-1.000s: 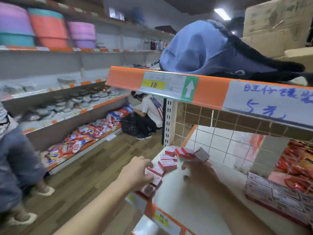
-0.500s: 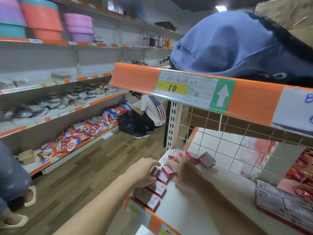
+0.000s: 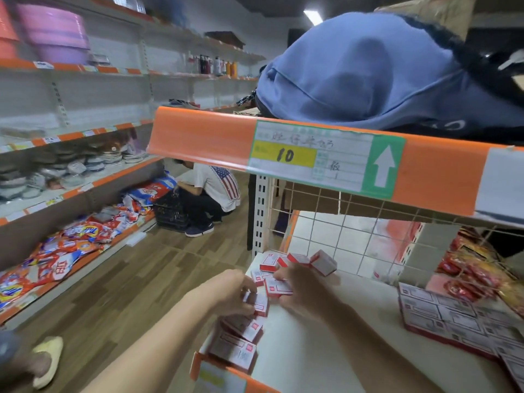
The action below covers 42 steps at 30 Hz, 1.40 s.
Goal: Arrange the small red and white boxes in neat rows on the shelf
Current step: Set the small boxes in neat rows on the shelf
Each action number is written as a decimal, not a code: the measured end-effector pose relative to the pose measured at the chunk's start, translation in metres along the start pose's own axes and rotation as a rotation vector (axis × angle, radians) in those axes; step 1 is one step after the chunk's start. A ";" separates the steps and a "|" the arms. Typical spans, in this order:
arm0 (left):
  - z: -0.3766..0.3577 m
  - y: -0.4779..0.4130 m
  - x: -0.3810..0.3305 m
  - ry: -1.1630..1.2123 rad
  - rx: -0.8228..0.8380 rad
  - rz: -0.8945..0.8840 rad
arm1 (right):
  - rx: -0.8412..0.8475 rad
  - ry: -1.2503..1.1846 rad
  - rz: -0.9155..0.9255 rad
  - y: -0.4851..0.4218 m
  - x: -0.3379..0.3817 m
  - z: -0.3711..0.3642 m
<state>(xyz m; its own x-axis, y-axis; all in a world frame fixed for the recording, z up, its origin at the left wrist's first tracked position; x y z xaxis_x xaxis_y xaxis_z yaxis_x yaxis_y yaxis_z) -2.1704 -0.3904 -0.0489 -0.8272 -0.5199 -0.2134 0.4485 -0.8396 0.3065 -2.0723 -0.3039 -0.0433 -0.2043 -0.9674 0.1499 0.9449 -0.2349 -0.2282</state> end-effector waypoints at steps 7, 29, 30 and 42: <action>0.005 -0.007 -0.019 -0.055 -0.034 -0.078 | -0.017 -0.206 -0.050 0.034 -0.016 0.022; -0.051 0.027 -0.250 0.076 -0.201 -0.349 | -0.133 -0.033 -0.534 0.283 -0.124 0.103; -0.055 0.028 -0.259 0.077 -0.200 -0.358 | -0.138 -0.037 -0.541 0.291 -0.126 0.104; -0.080 0.020 -0.304 0.084 -0.223 -0.421 | -0.130 0.055 -0.539 0.313 -0.142 0.103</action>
<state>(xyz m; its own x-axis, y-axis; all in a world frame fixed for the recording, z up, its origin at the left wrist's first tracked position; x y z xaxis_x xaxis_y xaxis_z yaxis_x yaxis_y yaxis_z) -1.8824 -0.2616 -0.0522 -0.9264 -0.1312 -0.3530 0.1503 -0.9883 -0.0271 -1.7212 -0.2299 -0.0366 -0.6666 -0.7096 0.2282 0.6641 -0.7044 -0.2504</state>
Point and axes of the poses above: each hand's wrist, its own y-axis away from the middle knuckle, its own z-axis out of the back of the hand, x = y × z, the point moved 8 cm from there along -y, towards the middle knuckle, and after that the axes turned 14 degrees about z, right-handed, at the moved point
